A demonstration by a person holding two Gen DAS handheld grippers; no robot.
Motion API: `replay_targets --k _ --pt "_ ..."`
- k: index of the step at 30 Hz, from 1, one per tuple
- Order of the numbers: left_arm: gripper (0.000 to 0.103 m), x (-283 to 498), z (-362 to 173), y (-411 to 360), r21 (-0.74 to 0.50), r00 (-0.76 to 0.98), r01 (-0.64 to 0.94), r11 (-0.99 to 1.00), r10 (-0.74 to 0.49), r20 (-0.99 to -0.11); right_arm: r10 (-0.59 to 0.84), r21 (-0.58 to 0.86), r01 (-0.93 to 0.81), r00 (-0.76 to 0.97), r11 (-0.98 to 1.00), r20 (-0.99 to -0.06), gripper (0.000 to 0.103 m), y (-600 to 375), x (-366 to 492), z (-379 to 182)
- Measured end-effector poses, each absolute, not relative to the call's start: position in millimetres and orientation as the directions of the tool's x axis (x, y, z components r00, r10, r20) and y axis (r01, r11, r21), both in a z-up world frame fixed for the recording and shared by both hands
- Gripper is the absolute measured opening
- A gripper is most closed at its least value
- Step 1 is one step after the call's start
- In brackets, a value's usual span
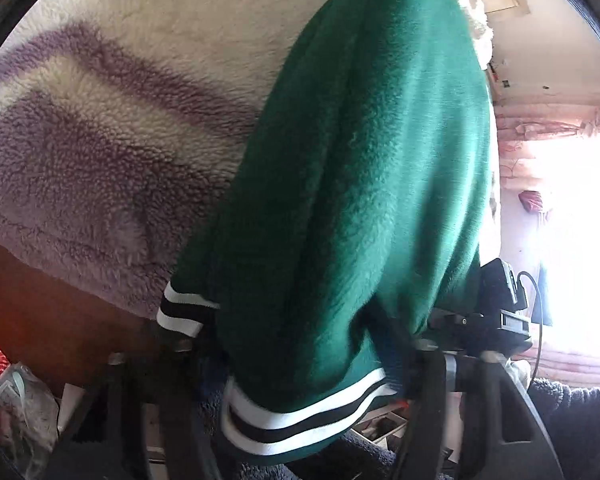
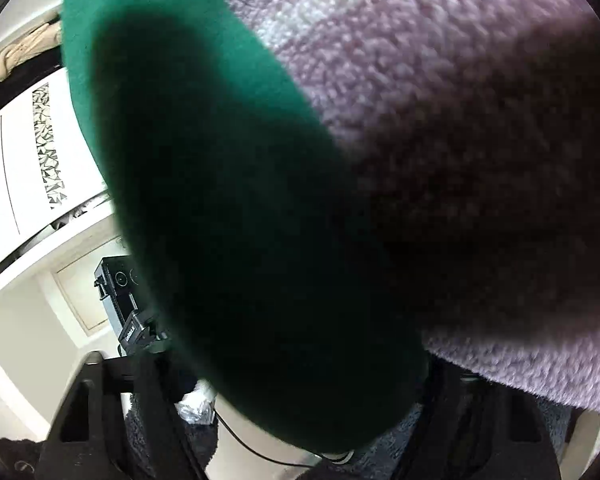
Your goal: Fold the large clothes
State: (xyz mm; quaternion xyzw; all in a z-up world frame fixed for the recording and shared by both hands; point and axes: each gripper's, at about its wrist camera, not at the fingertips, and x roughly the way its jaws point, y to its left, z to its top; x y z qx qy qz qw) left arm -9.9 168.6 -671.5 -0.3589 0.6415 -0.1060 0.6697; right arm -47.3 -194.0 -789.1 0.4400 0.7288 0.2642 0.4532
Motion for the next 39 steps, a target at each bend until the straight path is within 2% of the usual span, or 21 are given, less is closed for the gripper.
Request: replay_targets --k 1,4,8,13,22,27,33,36,38,39 --pt "0.037 -12.8 -665.5 169.4 -0.629 0.166 -0.321 0.708 -0.612 -0.773 0.905 0.801 0.424 -0.174 0.424 -0.387 0.038 -197.5 -51.2 -784.4" --pt "0.028 -17.2 -643.4 173.6 -0.643 0.192 -0.349 0.682 -0.620 -0.761 0.905 0.810 0.404 -0.161 0.425 -0.395 0.033 -197.0 -54.5 -760.6" --pt "0.026 -17.9 -601.7 184.9 -0.661 0.227 -0.388 0.643 -0.628 -0.744 0.922 0.824 0.412 -0.158 0.388 -0.354 0.032 -188.5 -52.6 -727.8" --pt "0.025 7.6 -526.8 193.9 -0.706 0.328 -0.306 0.639 -0.625 -0.708 0.945 0.863 0.384 -0.134 0.328 -0.299 0.030 -192.5 -31.3 -670.3" --pt "0.024 165.4 -453.2 204.3 -0.777 0.494 -0.126 0.617 -0.640 -0.588 0.968 0.921 0.321 0.045 0.221 -0.248 0.030 -186.8 73.0 -583.5" --pt "0.024 265.1 -462.9 191.0 -0.764 0.508 -0.091 0.639 -0.630 -0.587 0.957 0.939 0.280 0.152 0.199 -0.248 0.030 -202.9 165.3 -567.6" --pt "0.026 362.7 -529.2 185.9 -0.736 0.387 -0.238 0.634 -0.633 -0.670 0.936 0.912 0.349 0.193 0.216 -0.295 0.030 -236.5 292.6 -586.5" --pt "0.026 392.0 -548.1 183.3 -0.716 0.324 -0.283 0.638 -0.639 -0.697 0.945 0.877 0.444 0.165 0.186 -0.283 0.036 -243.7 333.0 -622.4" --pt "0.029 399.9 -547.5 186.1 -0.733 0.324 -0.290 0.615 -0.658 -0.680 0.952 0.855 0.494 0.154 0.158 -0.264 0.038 -246.8 353.3 -641.4" --pt "0.033 403.7 -546.6 190.7 -0.758 0.337 -0.299 0.580 -0.679 -0.652 0.959 0.849 0.514 0.161 0.120 -0.233 0.044 -247.1 362.6 -650.1"
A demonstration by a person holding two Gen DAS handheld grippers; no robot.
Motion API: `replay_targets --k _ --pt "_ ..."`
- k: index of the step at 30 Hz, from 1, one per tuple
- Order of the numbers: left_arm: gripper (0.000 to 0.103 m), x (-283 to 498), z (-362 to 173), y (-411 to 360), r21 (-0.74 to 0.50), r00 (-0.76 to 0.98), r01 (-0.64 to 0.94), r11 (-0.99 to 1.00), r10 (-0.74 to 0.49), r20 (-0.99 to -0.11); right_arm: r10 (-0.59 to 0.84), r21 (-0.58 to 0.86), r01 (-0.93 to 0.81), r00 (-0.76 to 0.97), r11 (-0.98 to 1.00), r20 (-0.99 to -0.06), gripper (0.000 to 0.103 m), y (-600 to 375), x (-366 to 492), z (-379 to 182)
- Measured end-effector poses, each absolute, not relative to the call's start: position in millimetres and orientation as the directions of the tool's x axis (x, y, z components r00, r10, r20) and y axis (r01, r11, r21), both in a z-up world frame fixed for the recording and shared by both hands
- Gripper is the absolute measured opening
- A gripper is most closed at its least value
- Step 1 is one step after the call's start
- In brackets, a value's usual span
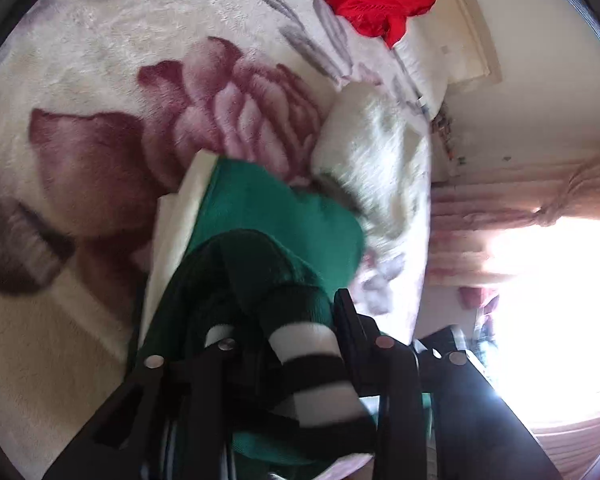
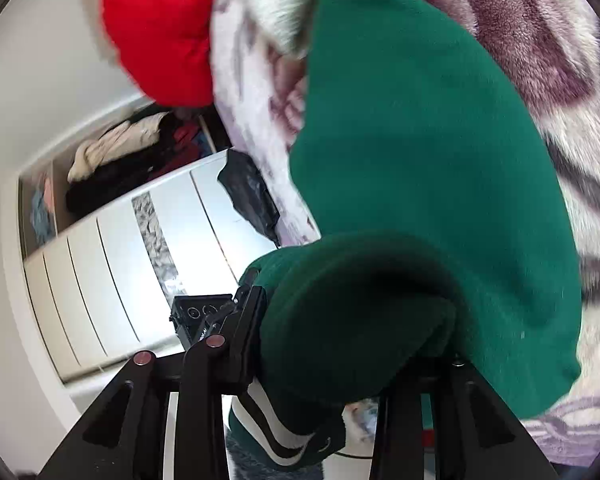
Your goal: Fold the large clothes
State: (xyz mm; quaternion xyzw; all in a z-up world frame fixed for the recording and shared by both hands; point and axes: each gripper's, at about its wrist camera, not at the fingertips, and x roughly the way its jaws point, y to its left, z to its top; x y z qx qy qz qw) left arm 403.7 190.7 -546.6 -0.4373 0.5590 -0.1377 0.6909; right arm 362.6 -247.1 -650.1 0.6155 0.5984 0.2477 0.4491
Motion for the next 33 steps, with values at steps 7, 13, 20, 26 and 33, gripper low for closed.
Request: replay_targets --k 7,13,20,26,33 --pt "0.059 417.0 -545.2 200.0 -0.783 0.363 -0.373 0.498 -0.698 -0.617 0.962 0.806 0.585 0.261 -0.094 -0.077 0.080 -250.6 390.4 -670.5" --pt "0.081 432.0 -516.5 217.2 -0.868 0.552 -0.292 0.402 -0.670 -0.496 0.909 0.854 0.481 0.416 -0.197 -0.025 0.084 -295.7 427.9 -651.6" --pt "0.081 401.6 -496.1 200.0 -0.547 0.491 -0.205 0.811 -0.399 -0.775 0.816 0.814 0.202 0.096 0.545 -0.570 0.084 -289.3 443.3 -614.5" --pt "0.077 424.5 -577.9 160.5 -0.406 0.297 -0.143 0.902 -0.353 -0.887 0.719 0.719 0.029 -0.020 0.695 -0.694 0.083 -232.9 456.4 -645.7" --pt "0.019 434.7 -546.3 160.4 -0.514 0.390 -0.091 0.853 -0.445 -0.806 0.645 0.657 0.079 0.138 0.749 -0.752 0.013 -257.8 445.3 -623.8"
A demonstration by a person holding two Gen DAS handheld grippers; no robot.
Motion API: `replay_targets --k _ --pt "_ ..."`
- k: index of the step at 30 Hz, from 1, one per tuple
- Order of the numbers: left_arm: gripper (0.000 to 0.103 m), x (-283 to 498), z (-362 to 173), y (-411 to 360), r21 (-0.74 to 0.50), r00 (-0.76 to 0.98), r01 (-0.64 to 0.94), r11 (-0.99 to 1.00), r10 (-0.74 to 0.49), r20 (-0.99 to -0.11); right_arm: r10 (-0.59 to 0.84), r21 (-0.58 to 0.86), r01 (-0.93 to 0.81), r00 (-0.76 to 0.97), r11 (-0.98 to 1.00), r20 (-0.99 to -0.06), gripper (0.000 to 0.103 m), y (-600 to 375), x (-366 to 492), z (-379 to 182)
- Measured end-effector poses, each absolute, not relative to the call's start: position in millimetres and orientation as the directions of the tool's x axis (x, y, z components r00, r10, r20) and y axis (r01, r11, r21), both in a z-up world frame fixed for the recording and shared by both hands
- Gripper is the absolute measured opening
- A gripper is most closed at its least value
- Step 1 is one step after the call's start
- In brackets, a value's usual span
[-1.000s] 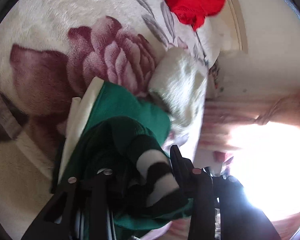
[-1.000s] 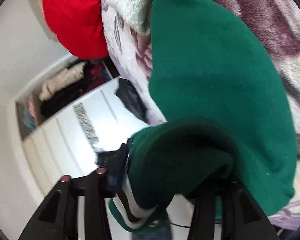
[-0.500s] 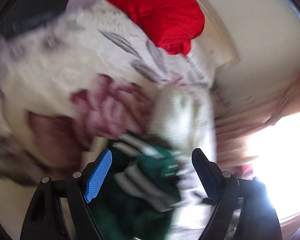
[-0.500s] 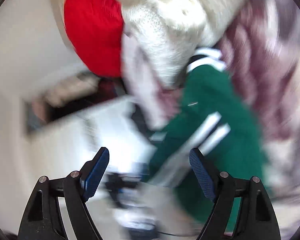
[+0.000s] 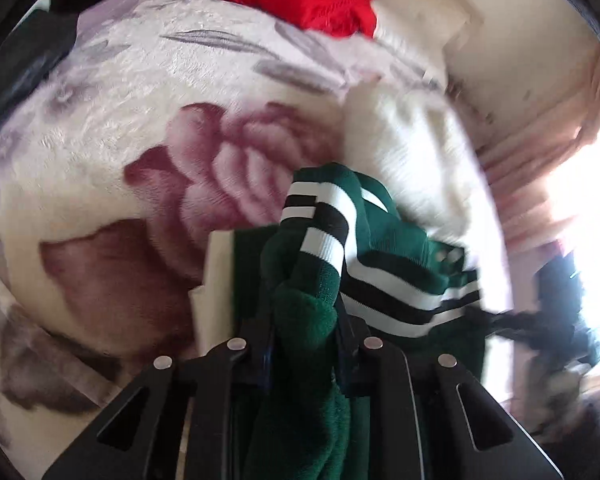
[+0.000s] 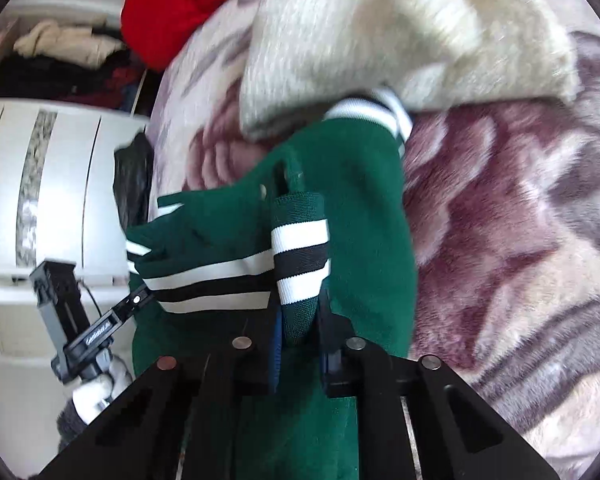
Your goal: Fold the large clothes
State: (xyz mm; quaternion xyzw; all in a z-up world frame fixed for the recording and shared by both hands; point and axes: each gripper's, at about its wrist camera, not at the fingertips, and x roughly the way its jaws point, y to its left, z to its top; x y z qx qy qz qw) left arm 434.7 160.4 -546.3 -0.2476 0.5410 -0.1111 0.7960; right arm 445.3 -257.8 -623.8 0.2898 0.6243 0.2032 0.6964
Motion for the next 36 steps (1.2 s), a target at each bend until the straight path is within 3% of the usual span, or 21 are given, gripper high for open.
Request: replay_targets --k 4,6,10,14,15,16,18,23,25,29,30,31,34,36 --pt "0.019 450.5 -553.2 186.7 -0.647 0.401 -0.196 0.737 -0.541 -0.739 0.663 0.691 0.096 0.216 0.717 -0.717 0.012 -278.6 445.8 -596.9" --pt "0.019 474.7 -577.6 188.8 -0.615 0.358 -0.236 0.752 -0.521 -0.775 0.647 0.680 0.075 0.246 0.730 -0.722 0.011 -280.1 456.1 -589.8" --pt "0.022 500.5 -638.7 186.3 -0.561 0.230 -0.321 0.763 -0.512 -0.828 0.582 0.610 0.104 0.211 0.786 -0.785 0.011 -263.8 496.0 -628.3" --pt "0.028 490.8 -628.2 193.5 -0.618 0.245 -0.325 0.716 -0.567 -0.786 0.627 0.637 0.127 0.114 0.760 -0.771 0.013 -263.5 514.2 -665.7" --pt "0.031 486.1 -623.2 195.3 -0.637 0.257 -0.322 0.700 -0.583 -0.771 0.655 0.663 0.114 0.099 0.740 -0.749 0.024 -268.2 514.7 -665.2" --pt "0.040 481.3 -618.3 196.1 -0.643 0.262 -0.324 0.694 -0.587 -0.766 0.655 0.658 0.103 0.066 0.746 -0.753 0.054 -274.8 514.0 -665.6" --pt "0.053 469.9 -605.4 201.8 -0.645 0.296 -0.333 0.688 -0.573 -0.764 0.664 0.663 0.108 0.038 0.741 -0.747 0.089 -290.6 508.3 -673.2" --pt "0.054 437.1 -572.3 226.5 -0.745 0.468 -0.322 0.585 -0.585 -0.662 0.839 0.819 0.189 -0.073 0.542 -0.539 0.099 -295.4 501.2 -736.2" --pt "0.061 417.9 -558.8 232.5 -0.785 0.530 -0.319 0.531 -0.586 -0.613 0.874 0.850 0.205 -0.105 0.485 -0.474 0.103 -283.5 503.8 -757.1" --pt "0.062 380.6 -539.8 235.0 -0.776 0.566 -0.330 0.537 -0.545 -0.618 0.885 0.864 0.190 -0.121 0.466 -0.450 0.103 -258.8 514.4 -768.4" --pt "0.062 365.7 -537.4 234.1 -0.759 0.568 -0.353 0.547 -0.519 -0.638 0.881 0.867 0.162 -0.117 0.472 -0.458 0.093 -252.5 514.2 -764.1" --pt "0.062 358.1 -538.5 233.2 -0.750 0.563 -0.362 0.553 -0.511 -0.649 0.877 0.865 0.147 -0.113 0.479 -0.467 0.061 -247.7 511.5 -760.1" --pt "0.062 326.9 -536.6 229.5 -0.705 0.538 -0.398 0.587 -0.473 -0.698 0.881 0.852 0.269 0.026 0.449 -0.473 0.041 -265.4 489.9 -750.0" --pt "0.062 306.7 -535.6 228.4 -0.691 0.517 -0.414 0.593 -0.472 -0.714 0.869 0.848 0.343 0.146 0.404 -0.473 0.039 -287.9 460.7 -735.4"
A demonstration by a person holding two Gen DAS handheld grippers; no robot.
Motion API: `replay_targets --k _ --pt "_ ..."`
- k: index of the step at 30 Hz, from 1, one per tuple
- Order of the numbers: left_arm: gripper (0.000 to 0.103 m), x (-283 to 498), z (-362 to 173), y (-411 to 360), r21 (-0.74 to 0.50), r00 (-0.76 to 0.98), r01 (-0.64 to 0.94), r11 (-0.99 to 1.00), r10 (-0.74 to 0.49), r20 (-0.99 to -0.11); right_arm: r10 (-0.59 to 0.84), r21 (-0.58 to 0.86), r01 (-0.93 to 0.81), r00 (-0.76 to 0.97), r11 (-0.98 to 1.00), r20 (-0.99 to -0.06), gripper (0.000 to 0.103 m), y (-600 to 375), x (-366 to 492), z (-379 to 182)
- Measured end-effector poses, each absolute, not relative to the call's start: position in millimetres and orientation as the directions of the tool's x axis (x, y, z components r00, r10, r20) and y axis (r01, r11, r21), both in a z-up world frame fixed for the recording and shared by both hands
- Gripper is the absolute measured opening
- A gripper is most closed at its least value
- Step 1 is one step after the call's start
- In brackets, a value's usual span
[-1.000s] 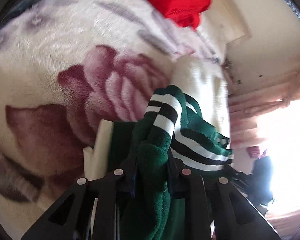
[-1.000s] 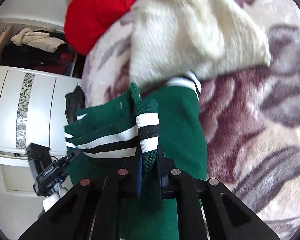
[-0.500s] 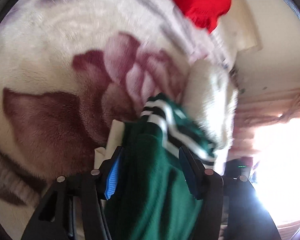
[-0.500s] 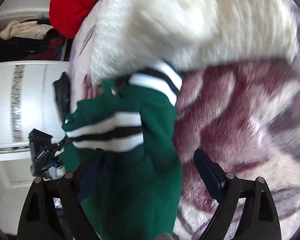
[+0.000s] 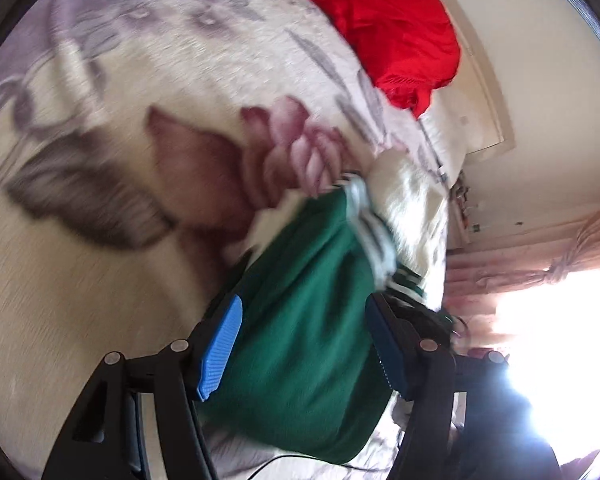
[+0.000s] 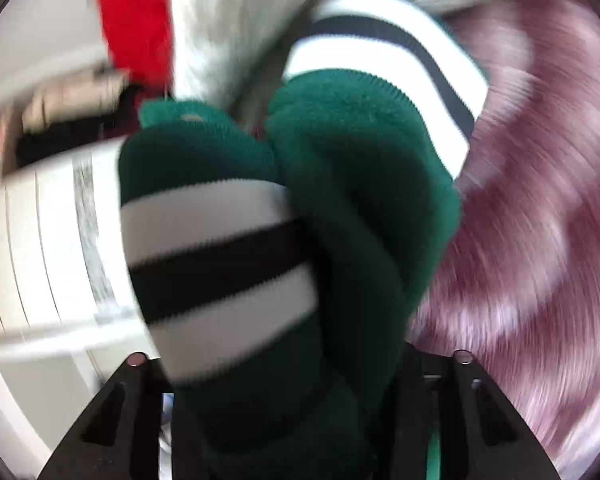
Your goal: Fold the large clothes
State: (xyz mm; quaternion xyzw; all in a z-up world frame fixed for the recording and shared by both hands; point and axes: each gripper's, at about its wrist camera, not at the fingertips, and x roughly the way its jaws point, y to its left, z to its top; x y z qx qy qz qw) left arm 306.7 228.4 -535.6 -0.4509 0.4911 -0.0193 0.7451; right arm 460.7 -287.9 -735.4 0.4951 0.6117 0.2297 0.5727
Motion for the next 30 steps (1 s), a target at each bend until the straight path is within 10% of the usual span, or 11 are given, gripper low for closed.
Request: replay_targets --k 8,12,21,30 --pt "0.062 259.3 -532.0 234.0 -0.666 0.425 -0.421 0.616 -0.515 -0.744 0.634 0.665 0.747 0.512 0.005 -0.580 0.042 -380.1 179.4 -713.1" --pt "0.062 247.2 -539.3 221.7 -0.578 0.321 -0.383 0.721 -0.483 -0.815 0.703 0.549 0.836 0.396 -0.008 -0.592 0.068 -381.4 104.4 -733.9" --pt "0.062 249.1 -561.0 172.9 -0.597 0.274 -0.254 0.761 -0.535 -0.799 0.639 0.560 0.713 0.203 0.422 -0.742 0.074 -443.2 128.4 -629.0" --pt "0.062 206.0 -602.1 168.6 -0.230 0.191 -0.383 0.895 -0.167 -0.967 0.614 0.609 0.340 0.107 0.716 -0.782 0.074 -389.0 324.9 -631.5"
